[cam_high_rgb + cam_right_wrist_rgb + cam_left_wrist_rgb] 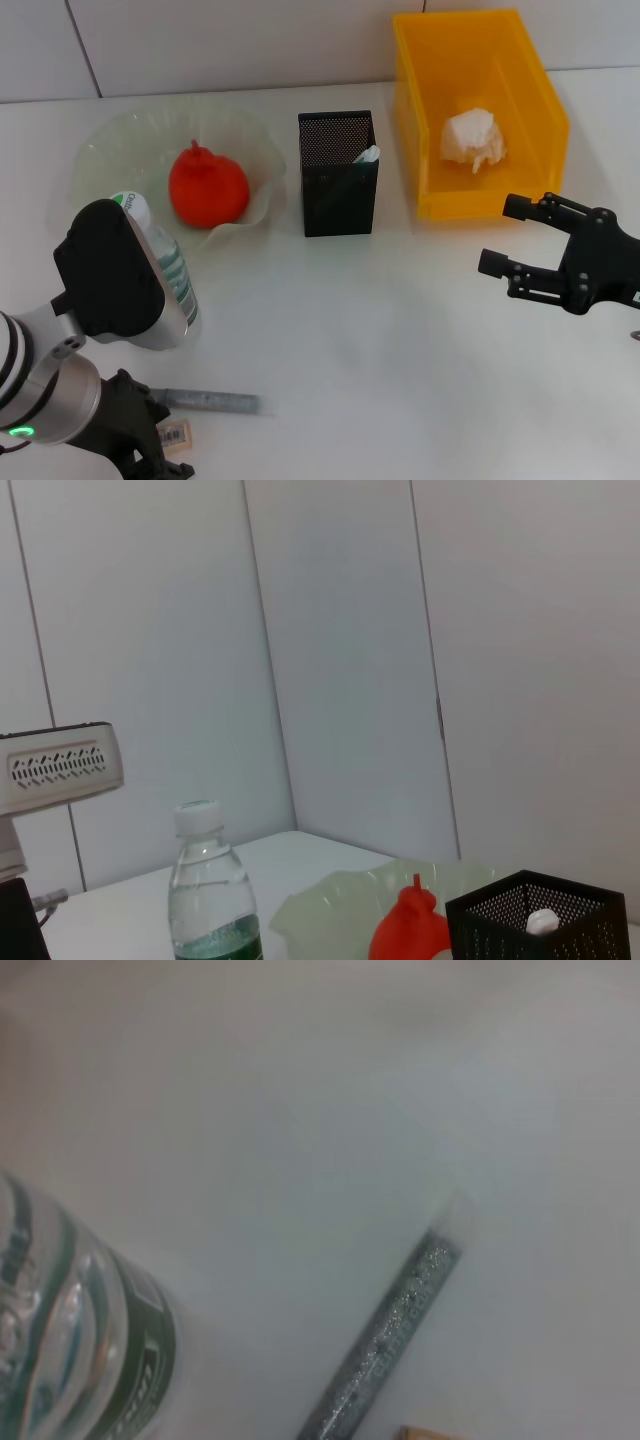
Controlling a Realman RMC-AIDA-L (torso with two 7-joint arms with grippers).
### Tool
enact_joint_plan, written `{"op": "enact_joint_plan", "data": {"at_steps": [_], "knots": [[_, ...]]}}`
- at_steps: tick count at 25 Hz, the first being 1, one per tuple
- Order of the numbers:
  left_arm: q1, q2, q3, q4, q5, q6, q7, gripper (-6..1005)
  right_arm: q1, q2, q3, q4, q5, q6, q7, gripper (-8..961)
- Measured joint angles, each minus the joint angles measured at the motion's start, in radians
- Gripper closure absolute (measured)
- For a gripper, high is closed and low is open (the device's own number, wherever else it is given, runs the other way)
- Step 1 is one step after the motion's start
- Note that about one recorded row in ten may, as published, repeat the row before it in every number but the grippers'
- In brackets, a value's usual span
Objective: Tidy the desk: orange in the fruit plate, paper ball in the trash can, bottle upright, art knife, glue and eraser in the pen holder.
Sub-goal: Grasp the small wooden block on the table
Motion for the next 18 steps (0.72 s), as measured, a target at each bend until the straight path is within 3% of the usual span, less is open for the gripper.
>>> {"op": "enact_joint_plan", "data": {"at_steps": [18], "knots": [[-0.036, -0.001, 0.000, -0.015, 0.015, 0.026, -0.025, 320, -0.001, 0.000, 0.000, 0.006, 0.000, -0.004, -0.007, 127]]}}
